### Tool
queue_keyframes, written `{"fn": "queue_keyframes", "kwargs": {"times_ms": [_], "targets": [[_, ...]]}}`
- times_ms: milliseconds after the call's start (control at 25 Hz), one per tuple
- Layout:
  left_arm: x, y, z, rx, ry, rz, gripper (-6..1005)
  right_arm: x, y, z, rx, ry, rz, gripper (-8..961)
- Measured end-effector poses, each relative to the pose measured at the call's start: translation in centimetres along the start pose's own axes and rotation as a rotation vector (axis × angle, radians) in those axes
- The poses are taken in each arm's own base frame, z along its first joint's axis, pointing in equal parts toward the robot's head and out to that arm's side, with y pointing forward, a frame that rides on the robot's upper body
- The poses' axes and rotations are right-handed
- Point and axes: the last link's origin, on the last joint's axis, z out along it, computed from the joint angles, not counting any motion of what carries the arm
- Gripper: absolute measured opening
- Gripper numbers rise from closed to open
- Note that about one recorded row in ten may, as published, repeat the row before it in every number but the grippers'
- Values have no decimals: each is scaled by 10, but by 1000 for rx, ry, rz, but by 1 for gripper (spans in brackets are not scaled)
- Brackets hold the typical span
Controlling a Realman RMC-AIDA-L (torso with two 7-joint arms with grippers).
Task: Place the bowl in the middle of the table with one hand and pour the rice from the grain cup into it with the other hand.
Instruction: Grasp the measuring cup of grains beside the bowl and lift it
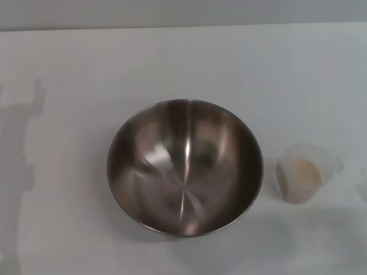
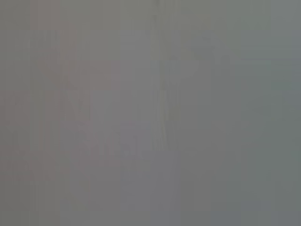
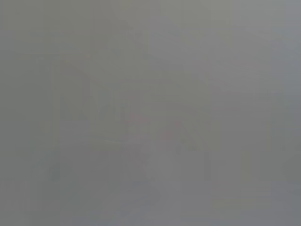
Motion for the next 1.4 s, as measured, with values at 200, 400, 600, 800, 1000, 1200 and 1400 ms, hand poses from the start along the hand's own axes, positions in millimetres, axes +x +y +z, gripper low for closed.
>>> {"fn": "queue_keyframes", "kwargs": {"times_ms": [200, 400, 600, 800, 1000, 1200, 1400], "targets": [[-7, -7, -8, 12, -31, 7, 847, 0, 4, -17, -5, 37, 12, 797], [-10, -9, -7, 7, -45, 17, 847, 7, 4, -31, 8, 122, 8, 797], [-12, -7, -5, -1, -54, 13, 847, 23, 7, -31, -30, 227, 10, 798], [-12, -6, -5, -5, -58, 11, 847, 29, 11, -28, -55, 255, 16, 798], [-12, -7, -5, -2, -58, 12, 847, 33, 11, -23, -68, 275, 13, 798], [-12, -8, -4, 1, -56, 9, 847, 36, 12, -16, -82, 276, 12, 797], [-11, -8, -6, 1, -50, 8, 847, 41, 15, -7, -99, 292, 17, 797]]}}
